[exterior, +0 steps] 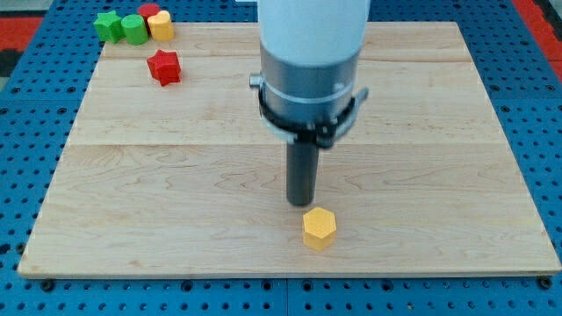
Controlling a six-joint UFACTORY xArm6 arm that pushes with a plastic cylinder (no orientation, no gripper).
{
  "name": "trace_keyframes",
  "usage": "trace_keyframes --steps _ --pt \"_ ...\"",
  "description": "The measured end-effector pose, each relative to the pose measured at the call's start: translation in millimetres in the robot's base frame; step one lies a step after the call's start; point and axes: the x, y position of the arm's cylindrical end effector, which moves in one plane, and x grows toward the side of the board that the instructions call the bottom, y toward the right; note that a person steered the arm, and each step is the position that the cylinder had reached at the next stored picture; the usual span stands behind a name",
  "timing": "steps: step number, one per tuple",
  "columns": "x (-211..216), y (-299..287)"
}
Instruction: Move the arm towards the center left of the board
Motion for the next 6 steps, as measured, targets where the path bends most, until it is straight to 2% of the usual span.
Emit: trace_keyframes --steps 1,2,3,4,6 --pt "-59.1 -17.0" --pt "-59.3 -109.2" --pt "-76.7 -204.9" --pt "-84.5 -249.5" --pt "-86.1 -253.0"
